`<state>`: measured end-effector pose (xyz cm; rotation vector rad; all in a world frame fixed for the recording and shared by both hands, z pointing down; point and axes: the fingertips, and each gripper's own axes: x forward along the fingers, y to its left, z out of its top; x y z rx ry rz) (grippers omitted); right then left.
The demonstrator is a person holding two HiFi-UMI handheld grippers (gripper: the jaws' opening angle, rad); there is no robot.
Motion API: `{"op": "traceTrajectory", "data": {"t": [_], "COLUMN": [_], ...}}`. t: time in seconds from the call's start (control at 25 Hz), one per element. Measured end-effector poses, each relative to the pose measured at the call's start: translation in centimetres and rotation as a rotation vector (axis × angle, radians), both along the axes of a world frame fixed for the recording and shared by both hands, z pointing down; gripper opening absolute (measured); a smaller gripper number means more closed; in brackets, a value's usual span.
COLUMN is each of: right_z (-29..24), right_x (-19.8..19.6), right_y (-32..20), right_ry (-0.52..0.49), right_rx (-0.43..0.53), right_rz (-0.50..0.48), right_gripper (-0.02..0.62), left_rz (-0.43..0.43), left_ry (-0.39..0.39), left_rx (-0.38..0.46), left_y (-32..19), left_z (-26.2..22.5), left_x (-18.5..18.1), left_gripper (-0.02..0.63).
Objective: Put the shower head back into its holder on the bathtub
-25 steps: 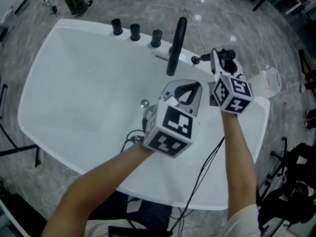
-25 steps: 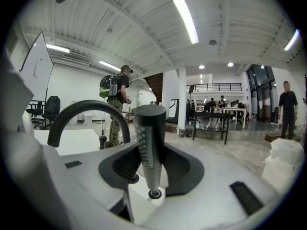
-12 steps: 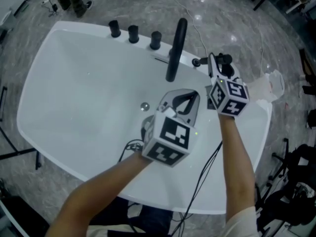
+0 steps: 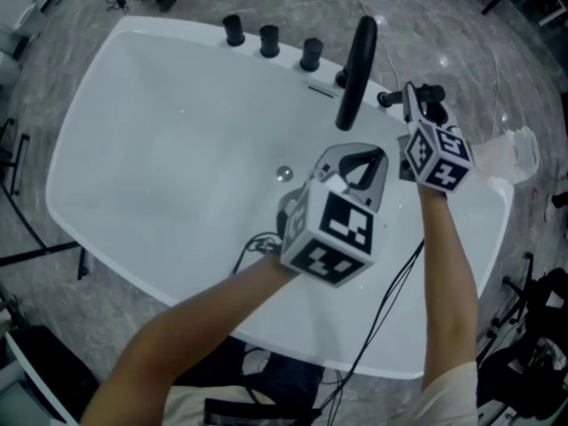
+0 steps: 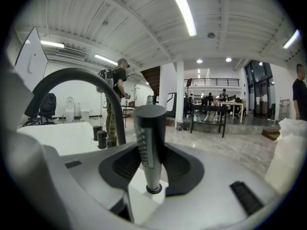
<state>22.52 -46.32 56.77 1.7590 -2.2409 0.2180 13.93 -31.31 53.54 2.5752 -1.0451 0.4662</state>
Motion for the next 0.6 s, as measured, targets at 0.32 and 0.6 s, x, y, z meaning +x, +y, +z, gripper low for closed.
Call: {"op": "traceTrajectory", "data": {"t": [0.32, 0.6], "right_z": [-0.3, -0.5], "right_x": [-0.1, -0.9], "right_y": [-0.9, -1.3], "right_ry": [0.013, 0.031], "right_rx": [0.023, 0.031], "right_rz": [0.025, 0.006], "right_gripper": [0.149, 0.150], "left_rz": [0.005, 0.011], "left_ry": [-0.001, -0.001], "left_rx": [0.009, 0.012], "left_y": [-0.2, -0.1], "left_z": [-0.2, 0.1], "left_x": [-0.8, -1.0], "left_gripper": [0.005, 0.005]}}
